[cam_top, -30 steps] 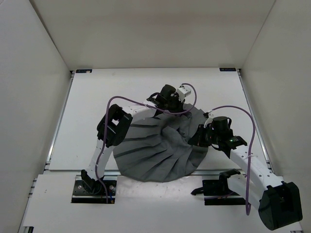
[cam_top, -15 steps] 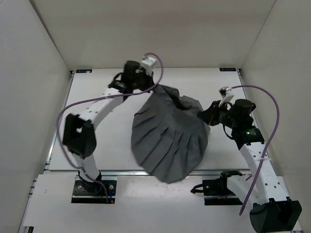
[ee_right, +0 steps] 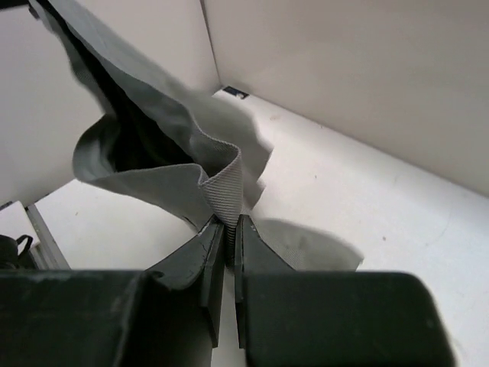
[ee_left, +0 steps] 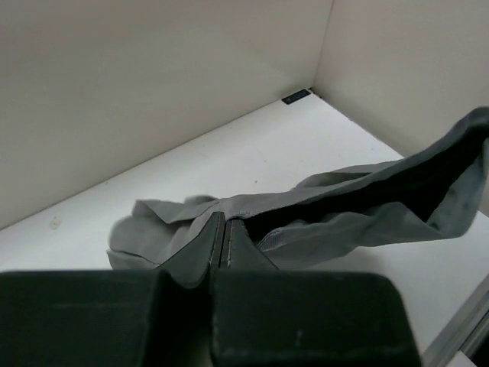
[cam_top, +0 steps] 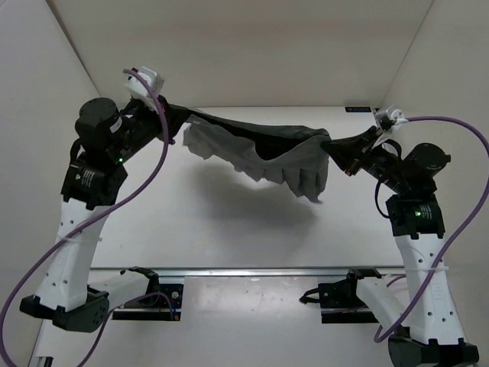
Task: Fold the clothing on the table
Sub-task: Flatten the skirt out
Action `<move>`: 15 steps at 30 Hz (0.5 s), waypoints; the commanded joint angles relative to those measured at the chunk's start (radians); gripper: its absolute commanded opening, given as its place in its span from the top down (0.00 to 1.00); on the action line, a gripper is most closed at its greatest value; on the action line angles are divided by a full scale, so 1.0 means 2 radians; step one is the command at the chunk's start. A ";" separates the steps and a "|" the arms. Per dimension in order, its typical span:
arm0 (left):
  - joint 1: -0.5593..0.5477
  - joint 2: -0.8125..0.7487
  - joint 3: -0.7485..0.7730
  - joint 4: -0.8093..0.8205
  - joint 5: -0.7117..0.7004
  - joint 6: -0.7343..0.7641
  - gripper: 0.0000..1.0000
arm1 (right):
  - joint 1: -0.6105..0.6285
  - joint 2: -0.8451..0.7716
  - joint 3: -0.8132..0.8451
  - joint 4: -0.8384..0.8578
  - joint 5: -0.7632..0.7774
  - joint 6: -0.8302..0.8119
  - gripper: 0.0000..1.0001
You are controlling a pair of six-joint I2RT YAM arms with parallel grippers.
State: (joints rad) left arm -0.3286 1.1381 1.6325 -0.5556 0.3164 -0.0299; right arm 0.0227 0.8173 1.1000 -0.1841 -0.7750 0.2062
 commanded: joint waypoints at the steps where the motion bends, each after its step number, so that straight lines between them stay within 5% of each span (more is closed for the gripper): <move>1: 0.015 -0.025 0.019 -0.083 -0.024 0.015 1.00 | -0.004 -0.011 0.033 0.017 -0.007 0.013 1.00; 8: 0.021 -0.021 0.005 -0.113 -0.020 0.009 1.00 | 0.001 0.019 0.047 0.001 -0.005 0.030 1.00; 15: 0.045 0.078 -0.146 -0.017 0.030 -0.074 1.00 | -0.011 0.179 0.010 -0.034 -0.024 0.052 1.00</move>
State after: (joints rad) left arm -0.2771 1.1564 1.4361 -0.6586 0.3328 -0.0780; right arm 0.0147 0.9966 1.1568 -0.2008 -0.8391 0.2741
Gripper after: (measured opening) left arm 0.029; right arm 0.042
